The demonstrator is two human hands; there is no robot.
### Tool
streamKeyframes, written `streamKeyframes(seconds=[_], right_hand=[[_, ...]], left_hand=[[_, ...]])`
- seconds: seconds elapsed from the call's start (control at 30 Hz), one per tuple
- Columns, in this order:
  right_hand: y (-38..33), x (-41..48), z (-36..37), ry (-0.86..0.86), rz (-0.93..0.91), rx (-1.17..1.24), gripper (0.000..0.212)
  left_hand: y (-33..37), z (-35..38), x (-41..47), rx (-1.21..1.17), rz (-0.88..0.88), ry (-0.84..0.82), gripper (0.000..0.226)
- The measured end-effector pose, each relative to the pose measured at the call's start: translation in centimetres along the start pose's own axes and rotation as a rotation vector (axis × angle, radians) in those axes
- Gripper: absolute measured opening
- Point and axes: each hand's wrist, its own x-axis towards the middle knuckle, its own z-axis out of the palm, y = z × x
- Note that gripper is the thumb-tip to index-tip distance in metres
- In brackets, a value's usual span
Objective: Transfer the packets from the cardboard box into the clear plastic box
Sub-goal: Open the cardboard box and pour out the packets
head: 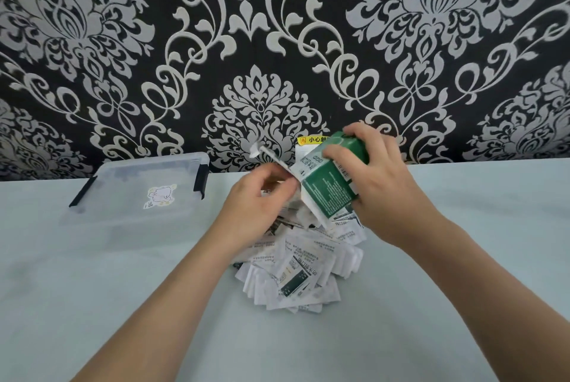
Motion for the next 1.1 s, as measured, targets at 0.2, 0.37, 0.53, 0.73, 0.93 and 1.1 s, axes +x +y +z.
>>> streamKeyframes(seconds=[0.2,0.37,0.53,0.73,0.93,1.1], right_hand=[[-0.6,-1.0,-0.6,0.083,-0.043,-0.014,0.081],[0.2,-2.5,-0.5,0.106,-0.006,-0.011,0.070],[1.3,-3.5,-1.2,0.109,0.087,0.028,0.064],[3.2,-4.5,-1.8,-0.042,0.209,0.216,0.075],[4.8,-4.9,-4.2,-0.290,0.419,0.824,0.060],[5.3,-4.3,-4.5,0.062,0.650,0.875,0.010]], left_hand=[[0.0,0.6,-0.6,0.129,-0.113,-0.095,0.013],[0.6,1.4,-1.4,0.285,-0.045,-0.096,0.028],[0.7,1.8,-1.5,0.253,0.036,0.033,0.024],[-0.1,2.4,-1.2,0.457,0.169,-0.248,0.050],[1.0,3.0,-0.5,0.594,0.278,-0.310,0.051],[2.4,4.4,0.0,0.654,0.295,-0.313,0.065]])
